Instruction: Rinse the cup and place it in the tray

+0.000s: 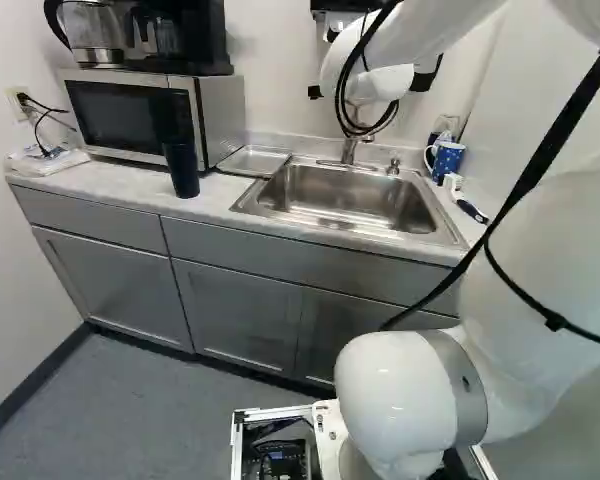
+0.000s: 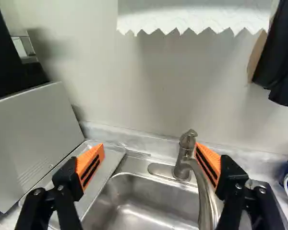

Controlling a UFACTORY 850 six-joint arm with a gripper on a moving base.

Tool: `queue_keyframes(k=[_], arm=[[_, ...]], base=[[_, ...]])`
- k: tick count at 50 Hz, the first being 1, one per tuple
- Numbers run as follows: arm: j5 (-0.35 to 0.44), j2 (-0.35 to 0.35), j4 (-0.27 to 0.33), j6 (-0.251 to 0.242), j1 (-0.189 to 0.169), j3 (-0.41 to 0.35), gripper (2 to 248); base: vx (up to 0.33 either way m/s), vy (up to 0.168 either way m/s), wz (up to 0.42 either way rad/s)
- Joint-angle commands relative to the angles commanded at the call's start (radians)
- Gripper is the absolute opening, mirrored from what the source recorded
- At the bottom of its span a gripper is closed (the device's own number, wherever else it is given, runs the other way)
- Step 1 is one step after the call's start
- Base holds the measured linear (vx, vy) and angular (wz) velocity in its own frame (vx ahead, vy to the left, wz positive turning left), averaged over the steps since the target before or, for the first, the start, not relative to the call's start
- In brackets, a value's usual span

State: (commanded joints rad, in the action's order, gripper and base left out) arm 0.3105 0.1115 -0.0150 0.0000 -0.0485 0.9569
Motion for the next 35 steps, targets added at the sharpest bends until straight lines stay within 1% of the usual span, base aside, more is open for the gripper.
queue_keyframes(k=[20, 35], arm=[[-0.072, -0.067, -0.021, 0.0, -0.024, 0.065, 247], [-0.133, -0.123, -0.036, 0.0, -0.032, 0.119, 247]], base=[[0.0, 0.0, 0.0], [0.0, 0.0, 0.0]])
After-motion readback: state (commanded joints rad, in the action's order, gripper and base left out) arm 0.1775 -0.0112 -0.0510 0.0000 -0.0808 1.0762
